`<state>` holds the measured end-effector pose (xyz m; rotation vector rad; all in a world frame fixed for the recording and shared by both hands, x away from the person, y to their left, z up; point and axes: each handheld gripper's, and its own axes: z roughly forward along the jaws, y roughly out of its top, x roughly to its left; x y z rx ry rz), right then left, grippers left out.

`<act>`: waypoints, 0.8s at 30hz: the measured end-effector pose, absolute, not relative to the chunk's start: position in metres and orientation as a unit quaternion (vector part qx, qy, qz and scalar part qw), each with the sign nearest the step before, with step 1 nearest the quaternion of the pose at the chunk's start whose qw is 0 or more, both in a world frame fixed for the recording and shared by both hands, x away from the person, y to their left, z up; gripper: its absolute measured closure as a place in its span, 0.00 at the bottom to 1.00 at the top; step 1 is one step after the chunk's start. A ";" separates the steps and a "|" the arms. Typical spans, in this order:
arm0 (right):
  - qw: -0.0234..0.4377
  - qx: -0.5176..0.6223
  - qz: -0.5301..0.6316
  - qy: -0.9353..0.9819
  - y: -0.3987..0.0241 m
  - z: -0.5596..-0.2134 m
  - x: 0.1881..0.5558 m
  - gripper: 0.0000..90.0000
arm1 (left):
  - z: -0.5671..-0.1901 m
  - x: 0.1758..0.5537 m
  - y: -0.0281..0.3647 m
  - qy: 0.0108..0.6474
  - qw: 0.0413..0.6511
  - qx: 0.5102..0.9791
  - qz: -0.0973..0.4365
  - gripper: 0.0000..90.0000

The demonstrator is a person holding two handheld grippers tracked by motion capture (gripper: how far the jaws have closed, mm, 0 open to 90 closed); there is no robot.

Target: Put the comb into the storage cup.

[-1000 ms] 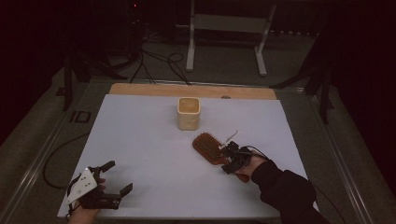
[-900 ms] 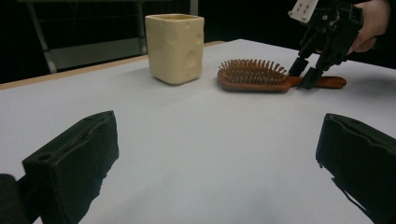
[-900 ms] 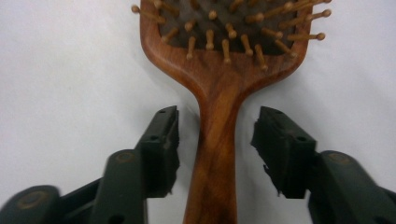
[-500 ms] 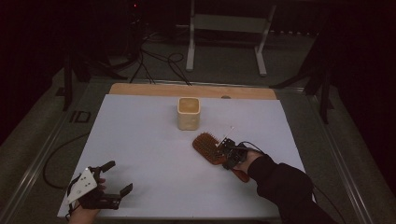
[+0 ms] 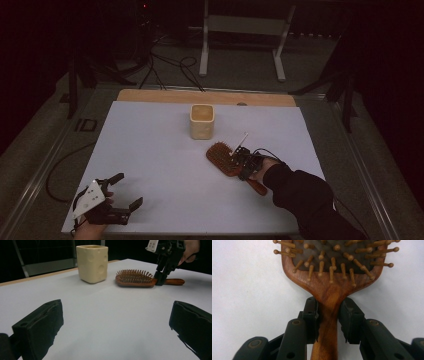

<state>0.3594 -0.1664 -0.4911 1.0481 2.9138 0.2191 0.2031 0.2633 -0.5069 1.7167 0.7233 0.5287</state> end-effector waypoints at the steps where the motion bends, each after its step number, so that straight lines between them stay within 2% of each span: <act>1: 0.020 0.335 0.071 0.939 -0.167 -0.491 0.360 0.79 | -0.507 0.203 0.263 0.308 0.567 0.730 0.225 0.00; 13: 0.056 0.323 0.135 0.935 -0.180 -0.493 0.345 0.81 | -0.509 0.204 0.263 0.312 0.562 0.732 0.224 0.00; 24: 0.054 0.333 0.201 0.920 -0.195 -0.489 0.338 0.81 | -0.510 0.205 0.263 0.316 0.560 0.733 0.222 0.00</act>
